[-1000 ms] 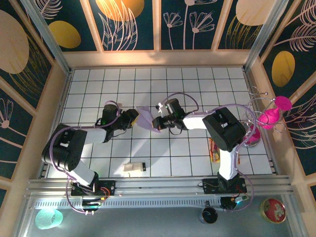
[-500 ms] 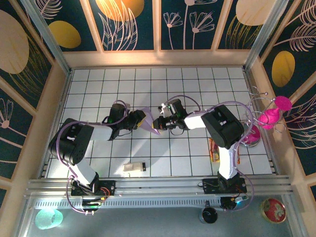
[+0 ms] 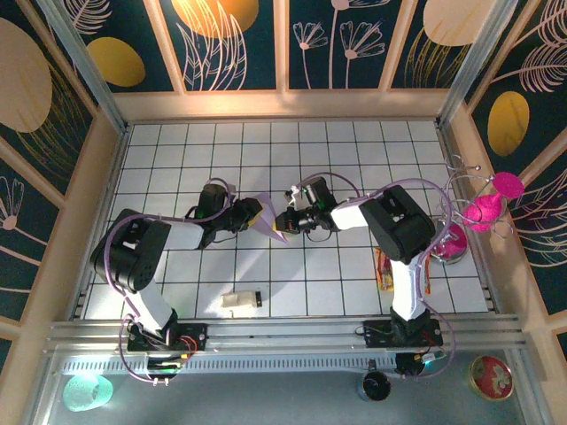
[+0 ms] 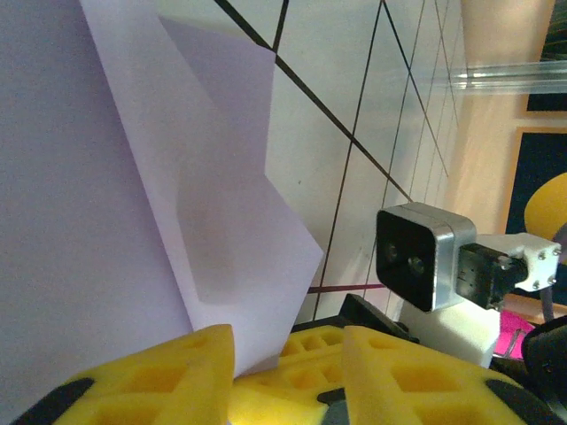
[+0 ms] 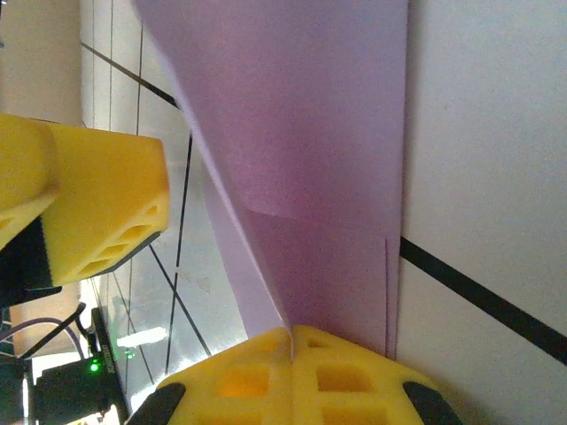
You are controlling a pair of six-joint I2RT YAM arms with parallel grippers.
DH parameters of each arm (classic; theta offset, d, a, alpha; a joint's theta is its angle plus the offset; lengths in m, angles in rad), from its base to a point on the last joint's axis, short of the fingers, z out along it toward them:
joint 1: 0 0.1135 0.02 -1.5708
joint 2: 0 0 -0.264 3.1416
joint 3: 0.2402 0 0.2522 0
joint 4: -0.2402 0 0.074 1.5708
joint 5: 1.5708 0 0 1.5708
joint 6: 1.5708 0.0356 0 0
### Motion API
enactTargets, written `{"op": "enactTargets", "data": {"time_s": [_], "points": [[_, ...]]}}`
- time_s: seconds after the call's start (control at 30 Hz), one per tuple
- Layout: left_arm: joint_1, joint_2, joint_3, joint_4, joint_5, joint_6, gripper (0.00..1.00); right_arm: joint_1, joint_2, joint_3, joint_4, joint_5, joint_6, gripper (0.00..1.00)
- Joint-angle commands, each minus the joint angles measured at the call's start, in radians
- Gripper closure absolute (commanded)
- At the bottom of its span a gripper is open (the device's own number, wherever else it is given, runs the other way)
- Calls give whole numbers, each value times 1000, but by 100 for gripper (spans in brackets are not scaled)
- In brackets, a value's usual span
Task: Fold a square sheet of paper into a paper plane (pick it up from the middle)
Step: Fourth fold the wing at the center of the table.
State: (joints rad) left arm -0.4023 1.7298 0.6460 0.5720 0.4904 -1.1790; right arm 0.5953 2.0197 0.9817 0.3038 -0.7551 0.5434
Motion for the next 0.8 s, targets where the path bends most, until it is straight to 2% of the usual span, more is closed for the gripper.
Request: {"op": "enactTargets", "data": {"time_s": [0.0, 0.43, 0.77], "points": [[-9, 23, 31, 19, 30, 18, 67, -14, 36, 15, -35, -25, 32, 100], [-19, 77, 94, 10, 97, 46, 71, -42, 55, 5, 37, -130, 132, 100], [-23, 121, 155, -31, 114, 71, 74, -43, 59, -1, 38, -142, 139, 100]]}}
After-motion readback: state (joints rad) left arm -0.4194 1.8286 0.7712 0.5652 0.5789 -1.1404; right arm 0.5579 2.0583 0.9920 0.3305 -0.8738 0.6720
